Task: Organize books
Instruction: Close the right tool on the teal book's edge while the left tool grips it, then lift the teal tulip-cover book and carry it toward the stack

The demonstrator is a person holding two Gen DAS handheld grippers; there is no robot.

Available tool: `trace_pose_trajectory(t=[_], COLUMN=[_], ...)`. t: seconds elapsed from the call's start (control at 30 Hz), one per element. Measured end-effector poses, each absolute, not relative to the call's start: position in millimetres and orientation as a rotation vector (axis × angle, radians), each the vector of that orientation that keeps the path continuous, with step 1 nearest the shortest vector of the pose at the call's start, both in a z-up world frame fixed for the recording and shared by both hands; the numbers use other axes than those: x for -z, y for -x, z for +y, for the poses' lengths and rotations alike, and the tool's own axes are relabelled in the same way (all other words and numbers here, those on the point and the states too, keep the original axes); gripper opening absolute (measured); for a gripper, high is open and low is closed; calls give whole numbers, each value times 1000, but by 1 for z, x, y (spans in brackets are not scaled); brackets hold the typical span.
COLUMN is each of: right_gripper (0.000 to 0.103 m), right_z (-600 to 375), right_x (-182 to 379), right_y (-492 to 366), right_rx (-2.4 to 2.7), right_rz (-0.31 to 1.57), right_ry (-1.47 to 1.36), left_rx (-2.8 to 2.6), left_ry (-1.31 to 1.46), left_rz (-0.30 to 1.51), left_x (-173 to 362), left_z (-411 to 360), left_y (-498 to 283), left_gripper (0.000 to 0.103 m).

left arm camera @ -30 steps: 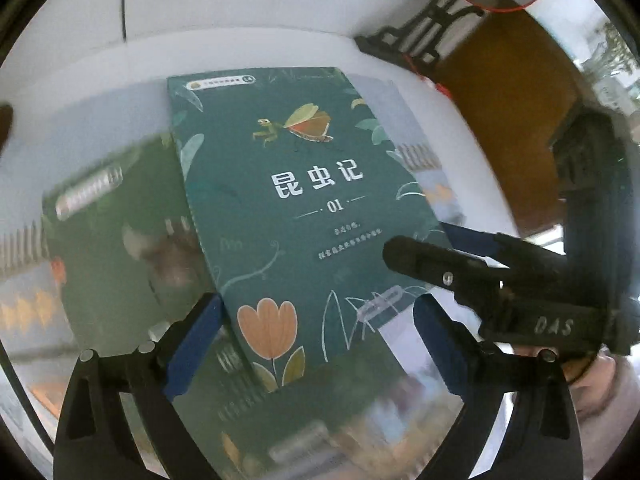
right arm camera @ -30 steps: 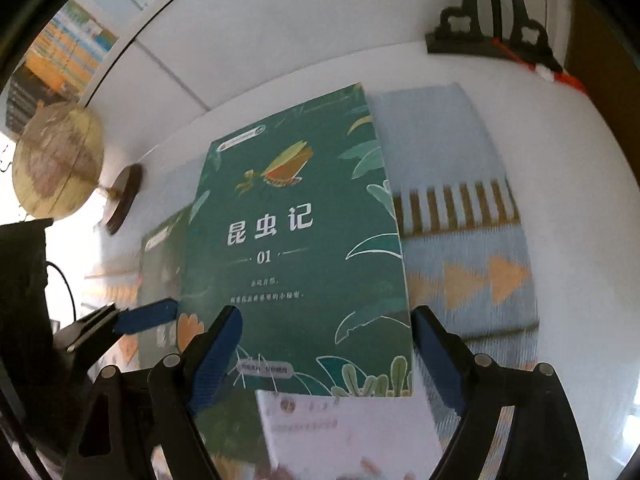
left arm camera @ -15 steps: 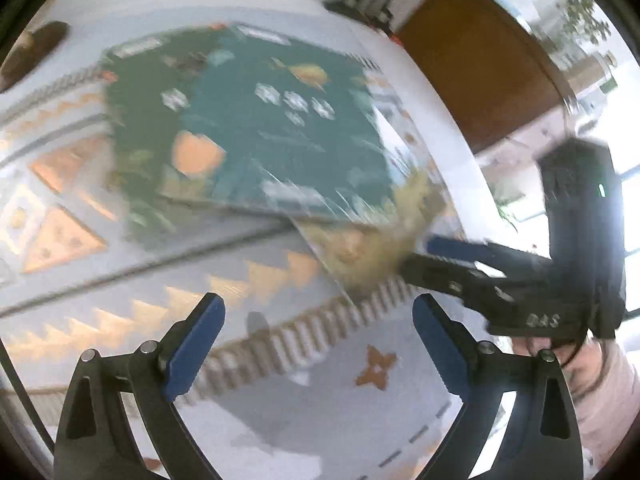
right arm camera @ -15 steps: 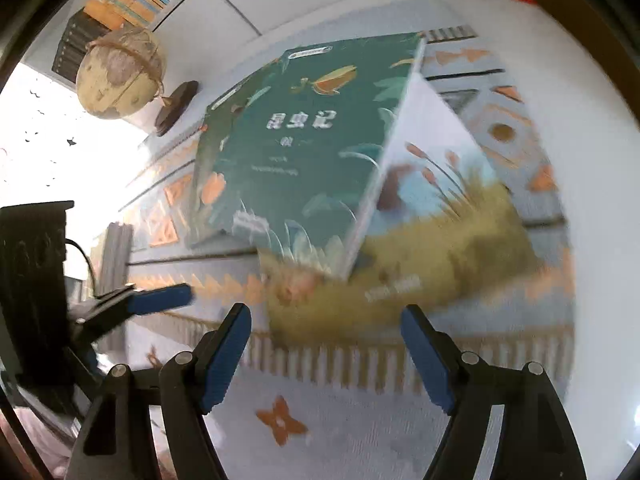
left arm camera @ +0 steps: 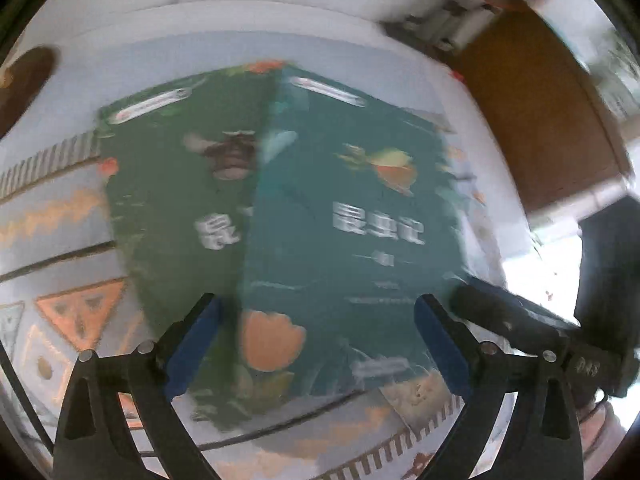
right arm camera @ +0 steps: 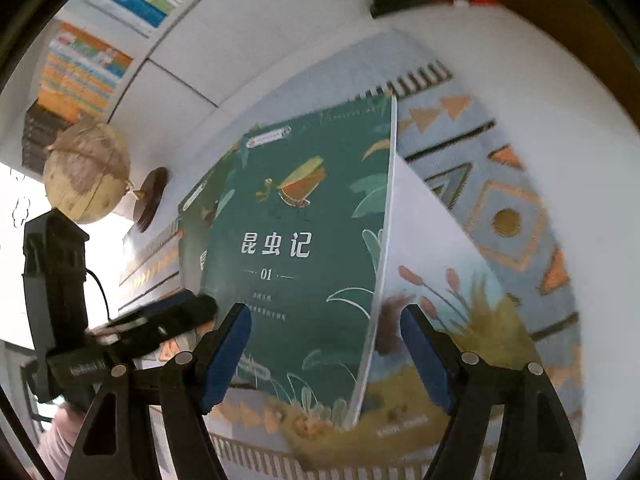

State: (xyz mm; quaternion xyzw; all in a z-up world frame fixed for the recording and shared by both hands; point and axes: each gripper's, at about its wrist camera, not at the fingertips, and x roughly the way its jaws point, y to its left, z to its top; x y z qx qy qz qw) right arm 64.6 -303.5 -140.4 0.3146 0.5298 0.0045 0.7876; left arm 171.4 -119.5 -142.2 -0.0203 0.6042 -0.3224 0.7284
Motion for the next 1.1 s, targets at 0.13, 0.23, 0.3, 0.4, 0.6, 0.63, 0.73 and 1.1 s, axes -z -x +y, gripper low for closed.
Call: trace_pose_trajectory(t=[0.13, 0.23, 0.3, 0.4, 0.6, 0.63, 0.73, 1.1], right_gripper=[80, 81, 83, 85, 79, 79, 80, 82], right_z=[-304, -301, -294, -287, -284, -285, -294, -295], right_x=[141, 139, 137, 137, 138, 137, 141, 141], right_y=[-57, -42, -27, 5, 60, 60, 51, 45], right_rx=[-37, -53, -58, -67, -93, -73, -73, -98], right_rz=[1147, 1191, 1210, 1237, 1209, 1189, 1141, 1098], right_ry=[-720, -664, -634, -621, -582, -571, -609, -673], left_rx=[775, 796, 808, 837, 743, 737, 728, 748], left_ry=[21, 3, -4, -9, 26, 32, -7, -32], left_rz=[1350, 1358, 1370, 1397, 1362, 1346, 1341, 1302], left_x=[144, 143, 142, 143, 151, 150, 151, 152], left_z=[-120, -115, -111, -102, -87, -87, -97, -112], left_y=[-151, -126, -104, -63, -55, -60, -71, -55], left_gripper=[94, 94, 94, 94, 86, 83, 76, 74])
